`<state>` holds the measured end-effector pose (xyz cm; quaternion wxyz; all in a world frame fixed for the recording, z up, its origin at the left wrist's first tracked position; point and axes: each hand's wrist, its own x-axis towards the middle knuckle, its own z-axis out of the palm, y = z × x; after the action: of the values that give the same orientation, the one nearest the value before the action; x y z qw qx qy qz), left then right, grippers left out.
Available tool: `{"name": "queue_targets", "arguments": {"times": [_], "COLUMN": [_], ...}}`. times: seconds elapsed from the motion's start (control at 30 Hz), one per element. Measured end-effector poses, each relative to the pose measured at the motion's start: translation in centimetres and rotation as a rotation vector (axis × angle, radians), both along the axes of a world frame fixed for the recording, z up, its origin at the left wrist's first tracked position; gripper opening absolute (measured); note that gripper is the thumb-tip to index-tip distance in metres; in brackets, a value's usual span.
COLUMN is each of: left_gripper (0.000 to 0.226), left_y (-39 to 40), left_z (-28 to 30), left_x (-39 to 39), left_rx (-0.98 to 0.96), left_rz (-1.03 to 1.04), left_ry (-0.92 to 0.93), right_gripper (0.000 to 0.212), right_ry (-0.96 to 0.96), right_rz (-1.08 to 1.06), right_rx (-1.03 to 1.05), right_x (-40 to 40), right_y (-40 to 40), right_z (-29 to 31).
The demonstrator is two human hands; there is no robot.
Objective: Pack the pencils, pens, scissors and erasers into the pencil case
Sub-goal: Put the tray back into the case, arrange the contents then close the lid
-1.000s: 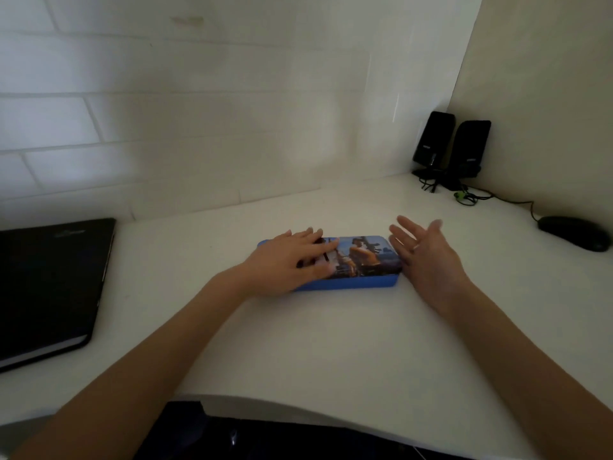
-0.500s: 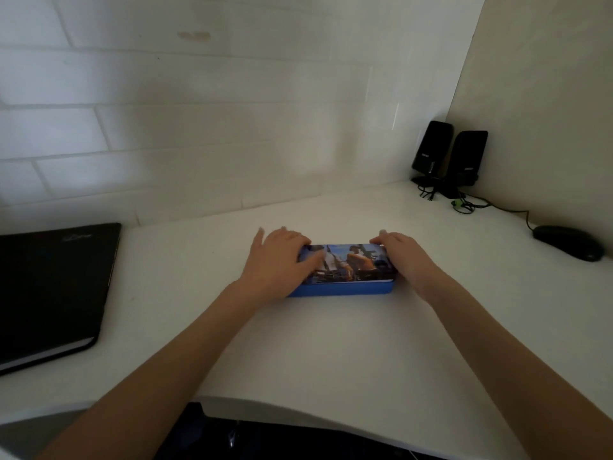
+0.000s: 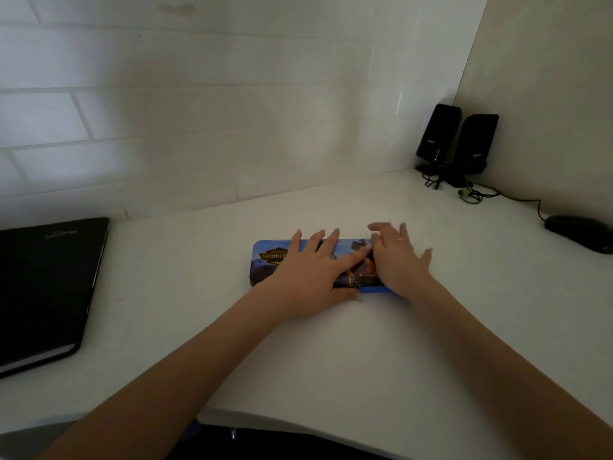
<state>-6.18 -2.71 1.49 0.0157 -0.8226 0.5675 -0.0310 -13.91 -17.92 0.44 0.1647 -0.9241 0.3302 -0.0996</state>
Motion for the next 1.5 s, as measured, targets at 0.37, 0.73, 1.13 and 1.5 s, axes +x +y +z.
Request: {"name": "queue_targets", "arguments": {"times": [0.37, 0.73, 1.13, 1.5], "left_gripper": [0.075, 0.071, 0.061, 0.056], "left_y": [1.1, 4.1, 10.4, 12.2], "left_z": [1.4, -0.2, -0.4, -1.4], "left_x": [1.0, 2.4, 9.7, 14.7], "left_rx": [-0.135, -0.111, -0.104, -0.257], "left_rz": [0.056, 0.063, 0.624, 0.715], "left_ry": [0.268, -0.075, -0.021, -0.066], "right_gripper": [0.038, 0.025, 0.034, 0.054], "right_ry": [-0.587, -0.544, -0.406, -0.110], "right_rz": [0.030, 0.059, 0.387, 0.476], "right_rx": [0.685, 0.338, 0.127, -0.088], "right_x": [-0.7, 3.1, 14.7, 18.3], "right_y": [-0.3, 3.4, 12.2, 13.2], "right_z": [0.0, 0.0, 0.1, -0.2]}}
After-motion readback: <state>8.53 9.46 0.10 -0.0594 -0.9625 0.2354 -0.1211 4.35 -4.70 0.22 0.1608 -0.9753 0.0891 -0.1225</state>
